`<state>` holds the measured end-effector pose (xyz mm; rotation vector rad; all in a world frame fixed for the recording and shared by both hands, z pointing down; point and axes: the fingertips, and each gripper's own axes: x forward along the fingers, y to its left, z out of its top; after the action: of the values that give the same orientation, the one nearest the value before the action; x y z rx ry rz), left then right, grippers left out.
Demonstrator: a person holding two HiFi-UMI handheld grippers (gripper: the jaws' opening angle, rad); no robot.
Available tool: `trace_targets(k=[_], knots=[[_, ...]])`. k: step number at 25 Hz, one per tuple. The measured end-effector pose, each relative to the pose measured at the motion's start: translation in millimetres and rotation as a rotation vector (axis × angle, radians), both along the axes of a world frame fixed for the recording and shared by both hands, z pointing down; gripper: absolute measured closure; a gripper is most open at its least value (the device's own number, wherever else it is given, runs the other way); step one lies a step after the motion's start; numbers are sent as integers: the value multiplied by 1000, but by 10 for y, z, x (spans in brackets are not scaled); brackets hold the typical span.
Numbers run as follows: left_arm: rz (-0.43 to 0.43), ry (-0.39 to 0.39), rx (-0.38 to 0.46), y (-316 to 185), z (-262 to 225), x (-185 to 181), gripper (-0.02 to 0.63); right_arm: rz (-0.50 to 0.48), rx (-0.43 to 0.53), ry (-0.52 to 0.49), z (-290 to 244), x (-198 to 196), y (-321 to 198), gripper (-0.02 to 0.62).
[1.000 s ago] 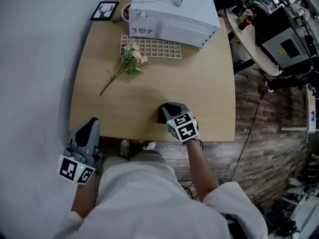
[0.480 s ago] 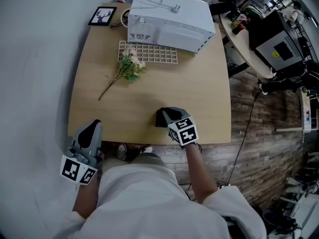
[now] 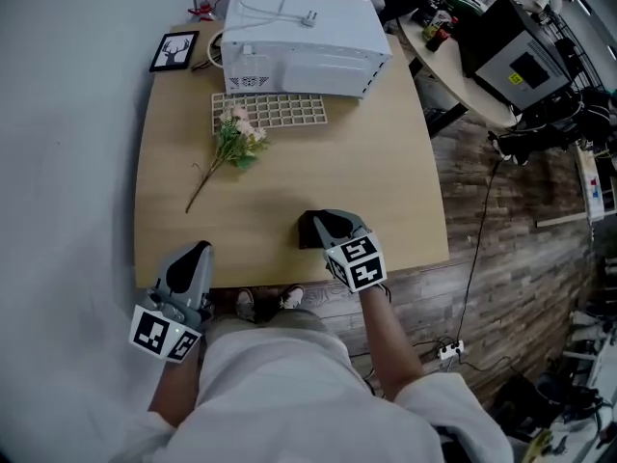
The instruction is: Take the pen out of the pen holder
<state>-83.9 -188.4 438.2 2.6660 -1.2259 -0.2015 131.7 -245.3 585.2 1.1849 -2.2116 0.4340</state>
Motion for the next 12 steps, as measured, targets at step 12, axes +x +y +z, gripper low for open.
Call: trace_targets(k=[12], knots=[[169, 22, 55, -156, -105, 407, 592, 139, 147, -31, -540, 206, 119, 551]])
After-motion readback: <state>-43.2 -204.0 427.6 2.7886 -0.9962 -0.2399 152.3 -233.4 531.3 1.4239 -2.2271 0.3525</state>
